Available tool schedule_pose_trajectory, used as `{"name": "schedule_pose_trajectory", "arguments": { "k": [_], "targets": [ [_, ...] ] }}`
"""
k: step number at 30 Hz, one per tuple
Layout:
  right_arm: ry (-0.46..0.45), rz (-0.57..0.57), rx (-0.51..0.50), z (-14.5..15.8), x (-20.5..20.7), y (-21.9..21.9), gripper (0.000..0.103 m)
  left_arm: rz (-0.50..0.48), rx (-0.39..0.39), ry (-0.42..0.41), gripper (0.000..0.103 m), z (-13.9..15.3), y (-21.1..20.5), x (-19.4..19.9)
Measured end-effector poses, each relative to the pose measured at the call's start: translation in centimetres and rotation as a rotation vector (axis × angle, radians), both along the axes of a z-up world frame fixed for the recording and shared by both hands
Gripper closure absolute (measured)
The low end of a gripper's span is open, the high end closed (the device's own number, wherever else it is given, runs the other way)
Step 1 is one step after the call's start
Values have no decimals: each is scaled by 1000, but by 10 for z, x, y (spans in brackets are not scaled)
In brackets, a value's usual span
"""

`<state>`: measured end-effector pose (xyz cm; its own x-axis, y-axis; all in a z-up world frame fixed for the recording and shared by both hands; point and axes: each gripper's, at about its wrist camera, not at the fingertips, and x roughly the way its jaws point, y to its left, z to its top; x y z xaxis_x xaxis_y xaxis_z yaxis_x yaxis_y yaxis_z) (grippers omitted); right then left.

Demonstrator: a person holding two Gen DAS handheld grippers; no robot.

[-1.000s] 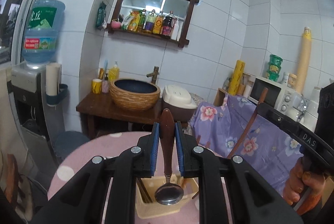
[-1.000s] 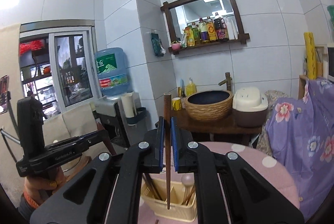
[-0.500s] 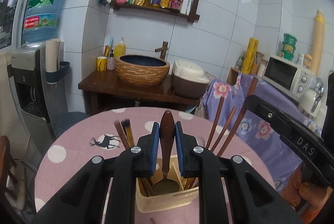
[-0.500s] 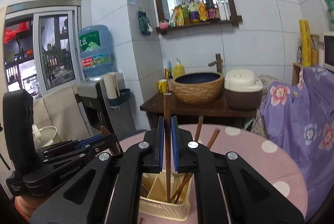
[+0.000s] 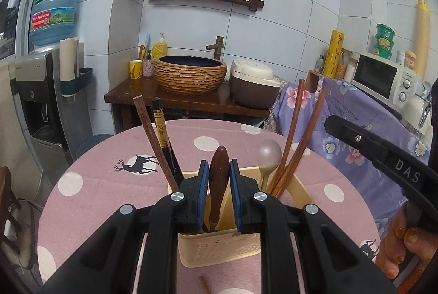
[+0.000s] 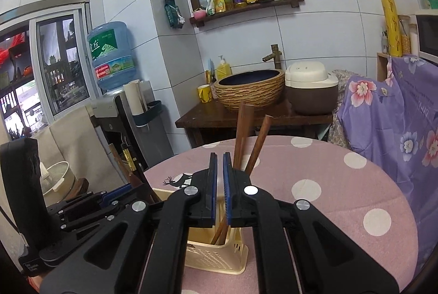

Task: Organize utensils
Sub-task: 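Lower the spoon and chopstick into the holder and open both grippers, then move the left gripper to the brown chopstick while the right approaches the metal spoon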

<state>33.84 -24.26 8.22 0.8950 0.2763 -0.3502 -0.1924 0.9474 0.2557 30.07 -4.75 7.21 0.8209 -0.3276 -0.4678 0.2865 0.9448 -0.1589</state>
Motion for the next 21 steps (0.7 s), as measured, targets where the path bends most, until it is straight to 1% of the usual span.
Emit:
{"name": "schedule_pose_trajectory", "arguments": {
  "k": [2,3,4,5,6,7,8,9,10,14,17,21],
  "targets": [
    [2,-6,-1,-2,-4,-1,97,3,-10,-5,82,2,3,-4],
    [1,-7,-6,-3,-8,-1,97,6,-11,-11,74,3,4,-7],
    [0,-9,-14,-4,-13,-1,97,9,-15,-24,61,4,6,-13],
    [0,-12,-21,-4,-16,0,94,14,-20,-37,55,6,9,-21],
    [-1,-14,-25,-6,-21,0,86,21,-22,-49,48,6,11,-27],
    [0,-17,-25,-8,-28,-1,80,27,-19,-57,46,6,12,-33],
    [5,-22,-26,-11,-34,-1,66,32,-9,-60,45,5,15,-40],
    [20,-28,-32,-15,-39,-1,59,39,0,-58,43,2,17,-46],
    [39,-32,-40,-20,-44,0,59,47,5,-52,41,-2,19,-51],
    [166,-36,-91,-54,-60,11,59,94,24,6,41,-26,35,-66],
    [261,-17,-113,-85,-73,23,59,151,28,53,41,-46,52,-76],
    [352,25,-138,-123,-92,44,59,201,20,111,41,-67,71,-89]
  ]
}}
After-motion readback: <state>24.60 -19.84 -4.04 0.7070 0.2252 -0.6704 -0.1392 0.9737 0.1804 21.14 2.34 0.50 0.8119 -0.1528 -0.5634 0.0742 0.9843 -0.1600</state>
